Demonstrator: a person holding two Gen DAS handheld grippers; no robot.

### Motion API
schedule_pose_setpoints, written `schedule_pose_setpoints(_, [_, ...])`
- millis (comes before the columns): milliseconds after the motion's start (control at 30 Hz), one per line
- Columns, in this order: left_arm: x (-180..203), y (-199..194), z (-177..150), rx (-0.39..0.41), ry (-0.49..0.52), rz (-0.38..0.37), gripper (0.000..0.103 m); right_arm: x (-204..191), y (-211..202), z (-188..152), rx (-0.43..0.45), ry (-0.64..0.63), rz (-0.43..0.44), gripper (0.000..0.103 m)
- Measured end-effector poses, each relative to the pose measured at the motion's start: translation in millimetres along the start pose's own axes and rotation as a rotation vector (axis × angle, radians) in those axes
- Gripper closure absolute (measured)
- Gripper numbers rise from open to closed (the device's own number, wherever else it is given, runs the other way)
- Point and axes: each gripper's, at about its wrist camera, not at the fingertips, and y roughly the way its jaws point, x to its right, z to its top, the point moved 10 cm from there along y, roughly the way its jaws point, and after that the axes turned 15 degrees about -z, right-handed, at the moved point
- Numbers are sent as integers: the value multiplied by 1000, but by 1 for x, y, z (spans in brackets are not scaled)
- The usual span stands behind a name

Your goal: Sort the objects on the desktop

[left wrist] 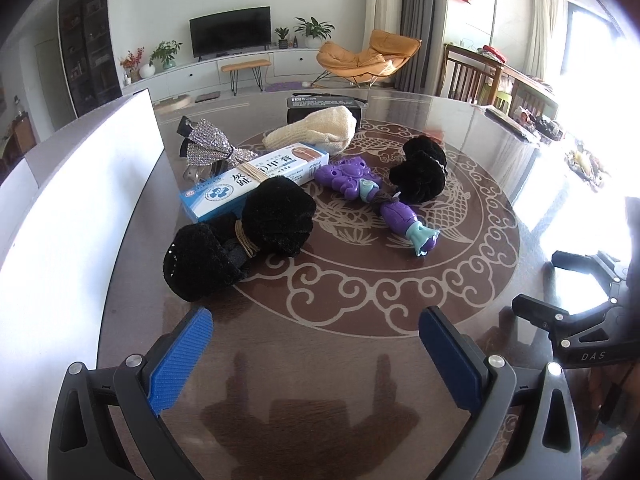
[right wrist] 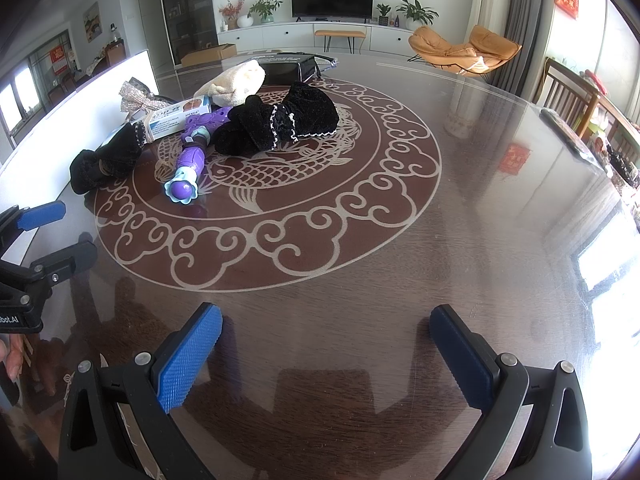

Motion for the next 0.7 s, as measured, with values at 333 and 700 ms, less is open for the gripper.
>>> schedule_pose_setpoints(333, [-60, 46, 64, -55, -133, -76, 0, 0, 0, 0, 0, 0, 0, 0])
schedule_pose_setpoints(700, [-26, 49, 20, -155, -70, -160, 0, 0, 0, 0, 0, 0, 0, 0])
